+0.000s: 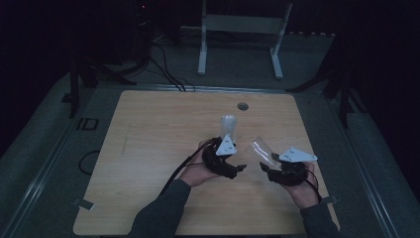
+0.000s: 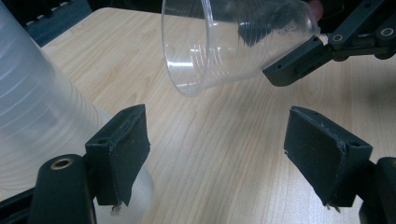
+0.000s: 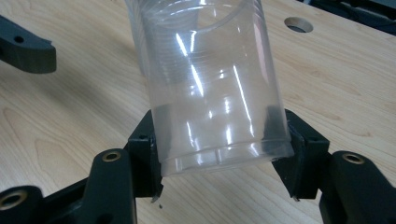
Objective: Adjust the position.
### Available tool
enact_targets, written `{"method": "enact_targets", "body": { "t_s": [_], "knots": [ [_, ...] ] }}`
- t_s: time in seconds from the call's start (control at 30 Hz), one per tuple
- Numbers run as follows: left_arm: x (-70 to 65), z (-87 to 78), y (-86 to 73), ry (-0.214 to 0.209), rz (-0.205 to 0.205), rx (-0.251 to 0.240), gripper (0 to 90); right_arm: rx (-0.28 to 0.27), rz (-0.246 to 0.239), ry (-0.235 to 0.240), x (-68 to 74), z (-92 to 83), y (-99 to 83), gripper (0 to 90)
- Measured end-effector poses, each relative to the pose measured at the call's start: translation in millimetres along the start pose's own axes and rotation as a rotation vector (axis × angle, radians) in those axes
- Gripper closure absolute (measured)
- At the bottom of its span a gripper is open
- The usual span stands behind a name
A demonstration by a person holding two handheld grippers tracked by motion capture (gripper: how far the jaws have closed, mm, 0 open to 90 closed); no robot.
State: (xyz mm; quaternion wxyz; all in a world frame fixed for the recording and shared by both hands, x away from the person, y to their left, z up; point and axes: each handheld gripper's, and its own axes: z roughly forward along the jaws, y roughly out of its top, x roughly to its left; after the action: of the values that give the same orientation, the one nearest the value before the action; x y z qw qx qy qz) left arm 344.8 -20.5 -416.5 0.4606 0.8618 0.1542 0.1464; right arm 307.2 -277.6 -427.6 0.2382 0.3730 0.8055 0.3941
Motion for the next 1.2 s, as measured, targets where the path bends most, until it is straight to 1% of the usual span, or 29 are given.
{"method": "enact_targets", "body": {
  "t_s": [0.17,0.33,0.5,0.57,0.63,0.73,0.87,1.0,1.13,1.2],
  "knots": [
    [0.2,0.6,0.2,0.005,-0.012,-0.006,21.6,-0.027,0.016,-0.028,1.5,-0.5,-0.6,41.9],
    [1.4,1.6,0.9,-0.002,-0.039,-0.018,21.6,-0.067,0.063,-0.042,0.6,-1.8,-1.4,41.8],
    [2.2,2.7,1.3,0.005,-0.047,-0.017,21.6,-0.099,0.097,-0.068,-0.9,-2.8,-2.9,41.8],
    [2.9,3.2,1.4,0.009,-0.058,-0.022,21.6,-0.106,0.100,-0.066,-1.4,-2.9,-3.1,41.8],
    [3.4,3.3,1.8,0.008,-0.071,-0.027,21.6,-0.117,0.099,-0.077,-0.7,-3.1,-3.1,41.8],
    [3.9,4.4,2.3,0.009,-0.085,-0.031,22.0,-0.145,0.097,-0.080,0.5,-4.2,-3.0,41.8],
    [3.2,6.4,3.3,0.004,-0.098,-0.040,22.0,-0.180,0.081,-0.097,4.2,-6.1,-2.2,41.8],
    [3.5,8.1,4.7,0.000,-0.110,-0.050,22.0,-0.213,0.070,-0.103,5.5,-7.6,-1.3,41.8],
    [4.8,8.4,6.5,-0.012,-0.128,-0.062,22.0,-0.238,0.071,-0.107,6.4,-8.0,-1.0,41.8],
    [5.1,8.5,7.7,-0.017,-0.139,-0.069,22.0,-0.252,0.062,-0.108,7.3,-8.3,-1.2,41.8]
  ]
}}
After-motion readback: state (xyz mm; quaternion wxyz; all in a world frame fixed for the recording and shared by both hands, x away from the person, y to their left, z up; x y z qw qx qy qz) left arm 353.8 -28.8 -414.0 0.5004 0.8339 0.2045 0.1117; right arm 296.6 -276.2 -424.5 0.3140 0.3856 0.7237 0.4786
